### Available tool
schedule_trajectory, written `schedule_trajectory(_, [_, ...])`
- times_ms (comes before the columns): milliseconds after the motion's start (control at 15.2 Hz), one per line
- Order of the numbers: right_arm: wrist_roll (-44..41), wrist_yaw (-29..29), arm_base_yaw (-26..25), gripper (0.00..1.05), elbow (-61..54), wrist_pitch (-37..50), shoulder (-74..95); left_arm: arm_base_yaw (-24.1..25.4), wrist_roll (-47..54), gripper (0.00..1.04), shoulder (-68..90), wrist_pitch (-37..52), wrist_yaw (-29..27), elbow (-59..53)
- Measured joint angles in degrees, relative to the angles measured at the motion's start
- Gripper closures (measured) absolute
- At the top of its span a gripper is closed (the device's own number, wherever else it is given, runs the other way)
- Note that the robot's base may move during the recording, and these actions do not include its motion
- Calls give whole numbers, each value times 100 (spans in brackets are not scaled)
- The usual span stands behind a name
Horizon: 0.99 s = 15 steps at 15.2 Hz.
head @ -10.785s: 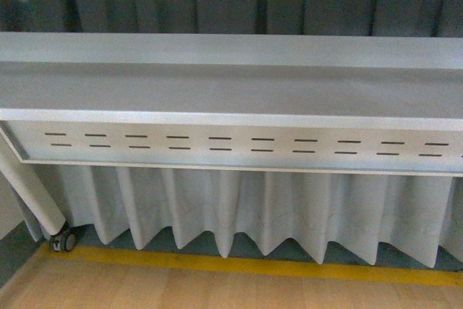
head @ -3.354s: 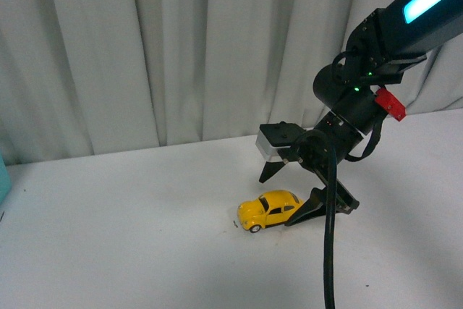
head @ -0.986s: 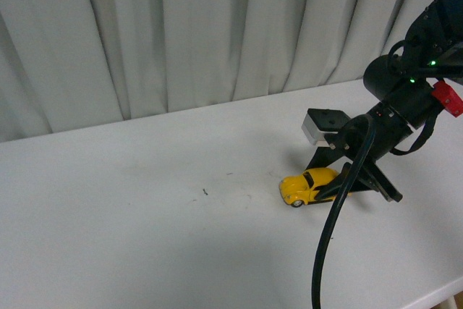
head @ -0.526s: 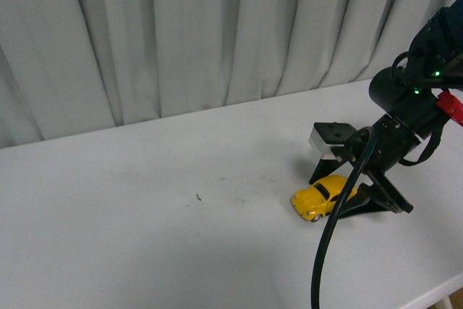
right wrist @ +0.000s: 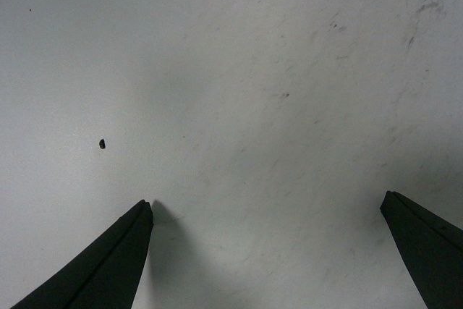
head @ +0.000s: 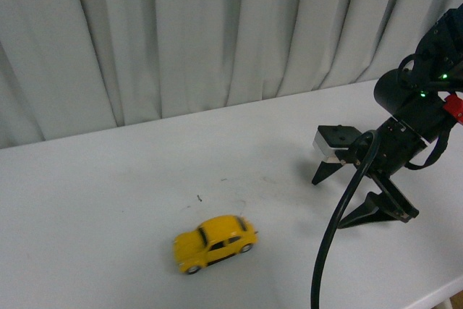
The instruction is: Wind up and store yellow beetle toy
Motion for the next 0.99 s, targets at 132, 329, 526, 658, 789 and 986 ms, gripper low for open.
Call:
schedule_trajectory(132, [0,0,7,7,-76,59,-61,0,0,7,0,0,0,0])
schedule_trajectory(329, [-28,-87,92,7,-162,120,-278,0,0,7,0,-2,2,0])
schedule_trajectory(526, [-46,-350,199,7,-188,243,-896,0,0,7,0,-2,0,0])
schedule_trajectory(658, [-50,-717,234,7,-166,125,-1368,0,0,7,0,-2,0,0])
schedule_trajectory(789, [-68,-938,262,7,-35,79,-1775,0,0,7,0,0,0,0])
schedule_trajectory(986, [-94,-1021,264,7,-98,133,-2118,0,0,7,0,-2,0,0])
